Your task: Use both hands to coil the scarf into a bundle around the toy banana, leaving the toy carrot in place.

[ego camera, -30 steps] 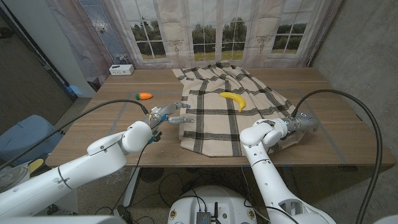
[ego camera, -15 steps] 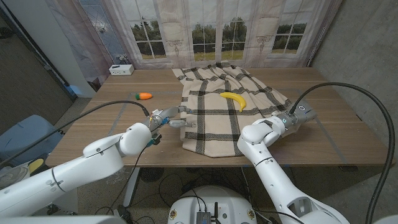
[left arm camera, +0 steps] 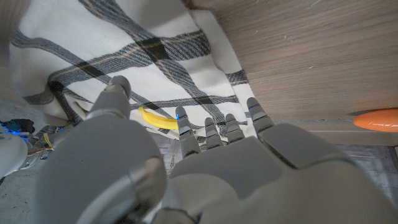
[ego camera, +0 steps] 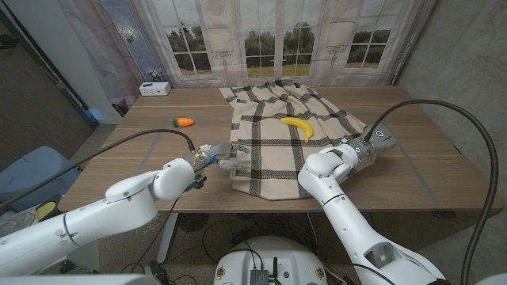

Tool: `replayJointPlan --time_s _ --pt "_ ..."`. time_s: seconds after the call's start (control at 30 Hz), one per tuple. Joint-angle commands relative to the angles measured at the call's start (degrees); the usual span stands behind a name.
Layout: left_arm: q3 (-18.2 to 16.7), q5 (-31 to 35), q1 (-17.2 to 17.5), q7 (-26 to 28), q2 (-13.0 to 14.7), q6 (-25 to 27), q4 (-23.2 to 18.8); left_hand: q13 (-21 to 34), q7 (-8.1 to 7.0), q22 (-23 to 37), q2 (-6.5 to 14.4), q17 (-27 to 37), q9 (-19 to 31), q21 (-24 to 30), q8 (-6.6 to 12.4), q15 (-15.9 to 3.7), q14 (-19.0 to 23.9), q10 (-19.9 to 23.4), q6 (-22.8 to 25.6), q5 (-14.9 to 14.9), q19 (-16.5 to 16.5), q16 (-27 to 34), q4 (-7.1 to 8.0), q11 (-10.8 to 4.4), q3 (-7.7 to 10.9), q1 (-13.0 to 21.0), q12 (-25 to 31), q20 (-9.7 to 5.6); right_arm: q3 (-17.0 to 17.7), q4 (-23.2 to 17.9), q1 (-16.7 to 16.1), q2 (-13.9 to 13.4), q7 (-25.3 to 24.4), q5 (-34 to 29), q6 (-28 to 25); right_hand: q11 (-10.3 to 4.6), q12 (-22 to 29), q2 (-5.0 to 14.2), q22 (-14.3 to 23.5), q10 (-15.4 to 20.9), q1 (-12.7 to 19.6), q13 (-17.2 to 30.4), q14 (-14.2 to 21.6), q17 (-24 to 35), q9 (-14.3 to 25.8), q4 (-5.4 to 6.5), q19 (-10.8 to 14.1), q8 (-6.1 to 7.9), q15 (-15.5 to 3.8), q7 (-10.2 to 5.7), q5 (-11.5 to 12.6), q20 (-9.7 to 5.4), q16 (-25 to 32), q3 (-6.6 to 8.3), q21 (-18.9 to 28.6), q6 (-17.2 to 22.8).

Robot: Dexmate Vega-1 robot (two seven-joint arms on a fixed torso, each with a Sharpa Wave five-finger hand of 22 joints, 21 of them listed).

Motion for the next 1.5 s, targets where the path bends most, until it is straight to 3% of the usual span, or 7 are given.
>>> replayJointPlan --time_s 0.03,0.57,1.0,1.17,1.33,1.5 --pt "5.48 10.06 -4.18 -10.37 -0.42 3.39 -0.51 0.24 -0.59 0.21 0.22 0.19 0.17 -0.1 0.21 0.11 -0.29 -0.4 0.3 0.31 0.17 0.15 -0.35 -0.12 0.14 1.26 0.33 0.06 0.27 -0.28 1.53 2.1 -3.1 1.3 -0.23 0.28 0.43 -0.37 0.3 0.52 0.18 0.32 0.5 0.53 2.35 0.18 0.32 0.33 -5.51 2.34 -0.23 -0.19 0.29 0.59 0.62 2.54" --pt "11.11 21.23 -8.16 -22.34 -2.58 5.94 -1.35 0.22 -0.84 0.19 0.61 0.16 0.25 -0.31 -0.18 0.3 -0.94 -0.75 0.09 0.62 0.66 0.16 -0.46 0.01 -0.36 3.23 0.41 -0.16 0.08 -1.78 0.67 2.07 -4.18 1.13 -0.23 0.35 0.86 -0.64 0.39 0.41 0.19 1.2 0.51 1.62 2.79 0.3 0.18 0.51 -5.45 2.47 -0.78 -0.07 0.23 1.22 0.87 2.55" --pt "16.47 36.26 -9.91 -30.82 -7.62 8.6 0.33 0.2 -1.94 0.18 1.47 0.1 0.25 -0.46 -0.57 -0.32 -0.63 -0.51 -0.38 0.69 1.32 0.39 -0.43 -0.53 -0.68 5.32 0.65 -0.81 -0.26 -2.73 0.14 1.55 -5.14 2.44 -0.23 0.21 1.11 -0.72 0.43 0.28 0.04 1.79 0.71 2.2 3.08 0.45 0.08 0.63 -5.37 2.51 -1.13 -0.04 0.01 1.79 1.05 2.54" --pt "18.56 44.94 -9.94 -34.21 -10.56 9.91 2.07 0.17 -2.05 0.18 3.01 0.09 0.25 -0.49 -0.18 -1.06 -0.29 0.01 0.92 0.43 1.76 0.54 -0.3 -1.12 -0.3 6.75 0.88 -1.41 -0.31 -2.87 -0.03 1.35 -5.52 3.17 -0.23 0.18 1.12 -0.83 0.44 0.3 0.01 1.85 0.7 2.42 3.2 0.45 0.02 0.65 -5.38 2.58 -1.27 0.03 -0.17 2.06 1.12 2.46" --pt "19.94 54.61 -9.24 -37.28 -13.81 10.79 5.05 0.1 -1.92 0.16 4.9 0.02 0.26 -0.47 0.81 -1.94 0.51 1.67 4.46 -0.43 2.62 0.73 -0.36 -1.54 0.17 8.87 1.46 -1.83 -0.22 -3.44 -0.29 1.08 -6.76 4.52 -0.23 0.12 1.15 -0.87 0.44 0.27 -0.02 1.96 0.74 2.6 3.29 0.46 0.01 0.67 -5.42 2.39 -1.36 0.03 -0.28 2.27 1.19 2.4" --pt "18.87 58.92 -7.72 -37.45 -16.88 10.11 8.6 -0.07 -0.5 0.08 7.1 -0.17 0.31 -0.4 4.13 -3.58 3.38 6.68 17.7 -3.09 5.06 1.09 -0.43 -2.08 -0.24 12.32 2.68 -2.82 -0.58 -3.81 -0.41 0.4 -7.72 5.83 -0.23 0.15 1.11 -0.93 0.45 0.23 -0.17 1.96 0.69 2.81 3.37 0.54 -0.04 0.71 -5.41 2.4 -1.49 0.06 -0.45 2.49 1.26 2.42"
